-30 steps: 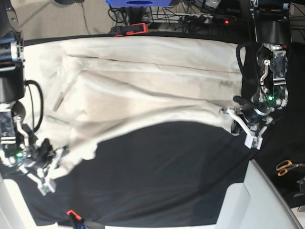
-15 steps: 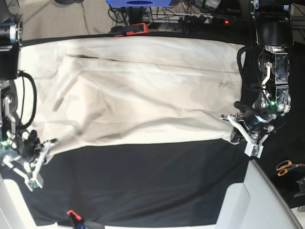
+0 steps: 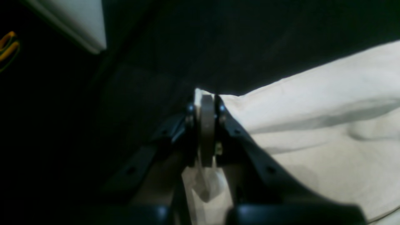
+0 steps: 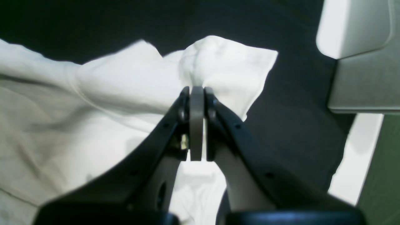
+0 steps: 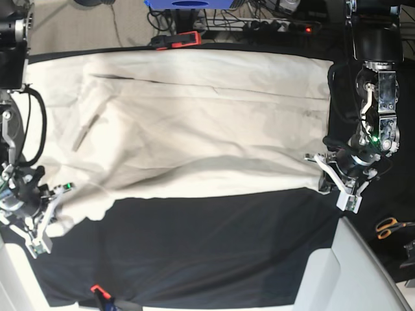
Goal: Fold the T-shirt properly
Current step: 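Lift both held edges and pull them toward the collar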
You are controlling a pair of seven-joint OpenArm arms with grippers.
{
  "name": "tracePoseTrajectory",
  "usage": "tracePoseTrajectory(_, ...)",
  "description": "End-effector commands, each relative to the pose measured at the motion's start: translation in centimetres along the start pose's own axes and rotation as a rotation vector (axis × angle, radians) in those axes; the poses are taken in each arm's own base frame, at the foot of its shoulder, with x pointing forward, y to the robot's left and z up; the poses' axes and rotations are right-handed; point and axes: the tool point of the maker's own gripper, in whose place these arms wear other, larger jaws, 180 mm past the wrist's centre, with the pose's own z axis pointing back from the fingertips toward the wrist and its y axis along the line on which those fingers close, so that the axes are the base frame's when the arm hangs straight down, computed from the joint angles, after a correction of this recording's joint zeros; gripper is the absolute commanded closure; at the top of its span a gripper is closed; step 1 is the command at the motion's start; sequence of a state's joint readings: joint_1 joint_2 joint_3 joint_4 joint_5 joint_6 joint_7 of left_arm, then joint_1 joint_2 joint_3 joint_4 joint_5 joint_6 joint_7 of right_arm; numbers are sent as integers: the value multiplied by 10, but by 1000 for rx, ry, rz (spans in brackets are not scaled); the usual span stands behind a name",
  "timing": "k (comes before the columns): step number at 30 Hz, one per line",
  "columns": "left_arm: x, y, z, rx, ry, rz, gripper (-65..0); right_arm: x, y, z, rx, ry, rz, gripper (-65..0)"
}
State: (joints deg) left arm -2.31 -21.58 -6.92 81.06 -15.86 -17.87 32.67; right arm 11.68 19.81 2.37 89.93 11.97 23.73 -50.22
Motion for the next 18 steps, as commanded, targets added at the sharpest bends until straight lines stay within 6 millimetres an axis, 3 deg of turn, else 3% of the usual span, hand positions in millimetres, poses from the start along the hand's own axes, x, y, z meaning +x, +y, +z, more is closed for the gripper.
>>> tracePoseTrajectory(1, 18, 9, 4, 20, -52, -11, 0, 17, -12, 7, -27, -44, -1, -6)
tracePoseTrajectory(12, 17, 6, 4, 12, -49, -17, 0, -12, 5, 19, -15, 19, 25, -6)
tracePoseTrajectory(18, -5, -5, 11, -7, -13, -27, 0, -40, 18, 29, -20, 85, 7, -6)
